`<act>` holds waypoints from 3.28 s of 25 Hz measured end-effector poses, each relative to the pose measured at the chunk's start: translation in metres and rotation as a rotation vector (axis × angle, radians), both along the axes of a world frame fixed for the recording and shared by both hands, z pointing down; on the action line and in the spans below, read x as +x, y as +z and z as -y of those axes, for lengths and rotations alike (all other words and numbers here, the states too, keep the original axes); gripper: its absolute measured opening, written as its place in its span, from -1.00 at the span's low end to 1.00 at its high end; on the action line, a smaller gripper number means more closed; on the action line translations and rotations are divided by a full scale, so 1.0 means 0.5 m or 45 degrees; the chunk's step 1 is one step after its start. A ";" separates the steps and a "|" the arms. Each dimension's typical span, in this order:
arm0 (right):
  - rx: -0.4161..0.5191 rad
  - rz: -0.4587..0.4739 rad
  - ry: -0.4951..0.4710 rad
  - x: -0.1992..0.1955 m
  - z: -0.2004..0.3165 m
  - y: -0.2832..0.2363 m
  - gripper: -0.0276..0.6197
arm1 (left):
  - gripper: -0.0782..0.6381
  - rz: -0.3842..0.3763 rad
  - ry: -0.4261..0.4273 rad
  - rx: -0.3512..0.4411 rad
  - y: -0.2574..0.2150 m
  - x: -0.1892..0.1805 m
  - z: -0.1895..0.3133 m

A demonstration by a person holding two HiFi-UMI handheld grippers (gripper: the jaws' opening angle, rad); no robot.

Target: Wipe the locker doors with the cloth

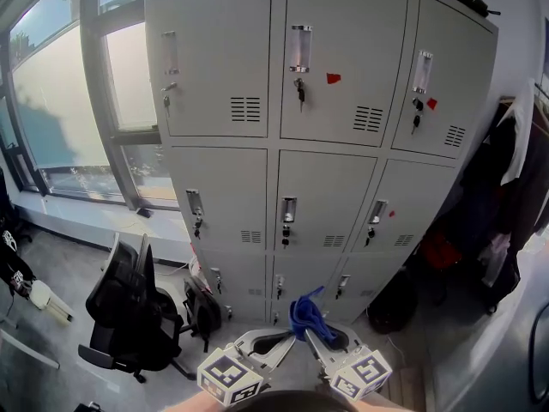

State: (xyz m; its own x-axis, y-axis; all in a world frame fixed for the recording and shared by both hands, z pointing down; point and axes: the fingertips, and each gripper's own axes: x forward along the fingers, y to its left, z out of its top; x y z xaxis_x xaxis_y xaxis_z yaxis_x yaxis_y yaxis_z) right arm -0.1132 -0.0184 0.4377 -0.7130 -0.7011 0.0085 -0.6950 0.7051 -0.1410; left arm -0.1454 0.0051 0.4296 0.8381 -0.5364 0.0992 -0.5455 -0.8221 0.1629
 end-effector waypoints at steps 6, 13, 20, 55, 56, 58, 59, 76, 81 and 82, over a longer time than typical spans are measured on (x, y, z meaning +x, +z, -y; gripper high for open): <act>0.007 -0.002 0.008 -0.035 0.020 -0.013 -0.67 | -0.76 -0.007 -0.037 0.025 -0.015 -0.062 0.029; 0.013 -0.013 0.148 -0.030 0.038 -0.020 -0.67 | -0.76 -0.028 0.095 0.051 -0.028 -0.070 0.047; 0.043 -0.027 0.286 0.037 0.073 -0.042 -0.67 | -0.76 -0.053 0.187 0.068 -0.035 -0.028 0.090; 0.307 0.087 0.360 0.499 0.645 -0.289 -0.67 | -0.76 0.015 -0.084 0.039 -0.063 0.245 0.347; 0.307 0.088 0.361 0.503 0.645 -0.288 -0.67 | -0.76 0.016 -0.085 0.031 -0.061 0.244 0.347; 0.303 0.087 0.363 0.514 0.645 -0.287 -0.67 | -0.76 0.018 -0.080 0.020 -0.054 0.246 0.346; 0.301 0.087 0.366 0.522 0.645 -0.287 -0.67 | -0.76 0.021 -0.078 0.019 -0.051 0.248 0.345; 0.290 -0.012 0.612 0.822 0.644 -0.275 -0.67 | -0.76 0.026 -0.004 -0.002 -0.023 0.338 0.333; 0.275 0.007 0.695 0.907 0.643 -0.277 -0.67 | -0.76 0.030 0.009 -0.006 -0.020 0.354 0.328; 0.272 0.012 0.708 0.918 0.643 -0.277 -0.67 | -0.76 0.031 0.012 -0.007 -0.020 0.356 0.327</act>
State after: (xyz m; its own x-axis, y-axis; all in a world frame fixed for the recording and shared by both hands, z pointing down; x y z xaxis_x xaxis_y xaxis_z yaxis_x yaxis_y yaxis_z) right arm 0.3459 -0.3398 0.2993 -0.2377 -0.9548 -0.1783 -0.9675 0.2491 -0.0440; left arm 0.0325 -0.1585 0.4195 0.8405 -0.5278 0.1225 -0.5415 -0.8265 0.1540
